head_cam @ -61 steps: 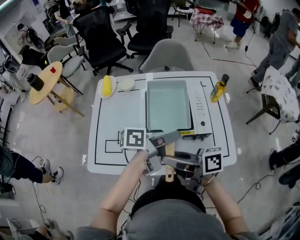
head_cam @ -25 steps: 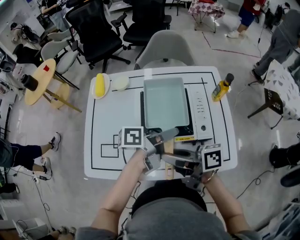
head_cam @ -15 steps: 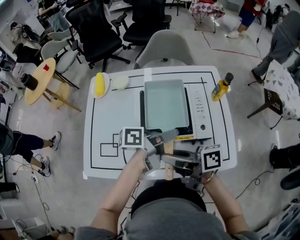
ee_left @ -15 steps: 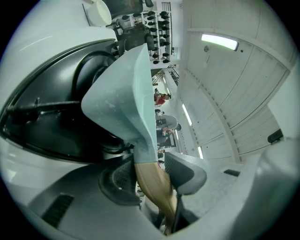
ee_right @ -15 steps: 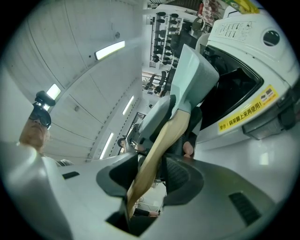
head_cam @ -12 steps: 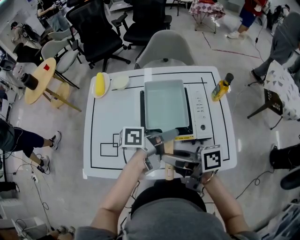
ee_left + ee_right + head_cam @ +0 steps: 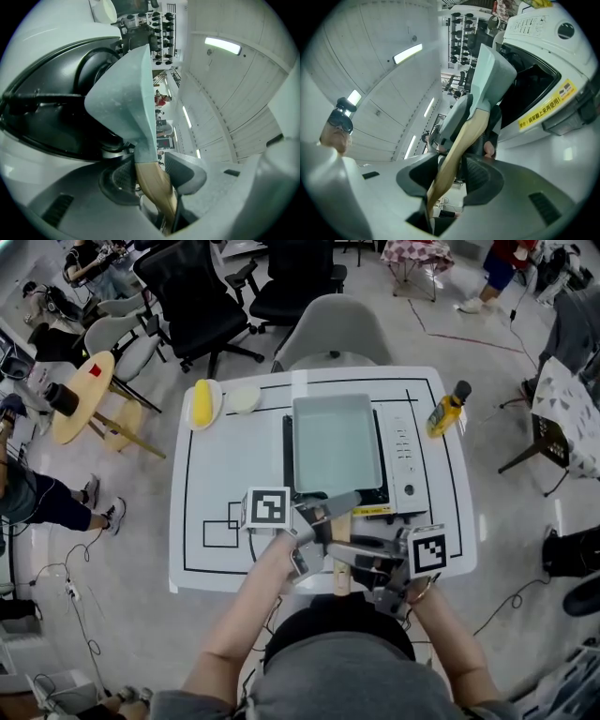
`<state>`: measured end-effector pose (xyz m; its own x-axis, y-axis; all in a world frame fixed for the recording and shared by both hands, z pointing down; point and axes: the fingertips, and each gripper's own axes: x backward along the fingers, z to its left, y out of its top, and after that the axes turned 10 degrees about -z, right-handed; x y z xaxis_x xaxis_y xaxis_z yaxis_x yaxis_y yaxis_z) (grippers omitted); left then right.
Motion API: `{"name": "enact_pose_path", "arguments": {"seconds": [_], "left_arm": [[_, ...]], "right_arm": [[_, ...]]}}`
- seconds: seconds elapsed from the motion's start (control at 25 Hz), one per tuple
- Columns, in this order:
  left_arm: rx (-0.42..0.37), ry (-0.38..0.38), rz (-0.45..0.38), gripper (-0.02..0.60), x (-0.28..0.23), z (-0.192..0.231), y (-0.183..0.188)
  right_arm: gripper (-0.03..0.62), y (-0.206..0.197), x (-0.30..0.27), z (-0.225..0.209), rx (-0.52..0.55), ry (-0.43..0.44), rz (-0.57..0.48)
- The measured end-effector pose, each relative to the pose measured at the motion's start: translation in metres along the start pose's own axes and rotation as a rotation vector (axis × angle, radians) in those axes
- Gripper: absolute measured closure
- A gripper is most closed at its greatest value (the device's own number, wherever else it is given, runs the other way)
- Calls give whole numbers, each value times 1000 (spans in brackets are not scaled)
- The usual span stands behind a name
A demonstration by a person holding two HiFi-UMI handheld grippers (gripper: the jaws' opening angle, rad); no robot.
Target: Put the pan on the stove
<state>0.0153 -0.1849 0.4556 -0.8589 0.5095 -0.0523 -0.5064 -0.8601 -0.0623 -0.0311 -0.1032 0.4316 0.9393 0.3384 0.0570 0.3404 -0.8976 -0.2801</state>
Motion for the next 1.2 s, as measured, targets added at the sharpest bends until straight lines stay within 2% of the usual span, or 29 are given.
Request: {"name": "enact_pose_path", "arguments": {"seconds": [0.36,1.2], "left_arm": [[-5,5,-12,419,0,3,3],[37,2,-11,419,-3,0,1]], "right_arm": [[432,3,-1,4,-16,24,-1],[436,4,1,3,-40,31,-2]]}}
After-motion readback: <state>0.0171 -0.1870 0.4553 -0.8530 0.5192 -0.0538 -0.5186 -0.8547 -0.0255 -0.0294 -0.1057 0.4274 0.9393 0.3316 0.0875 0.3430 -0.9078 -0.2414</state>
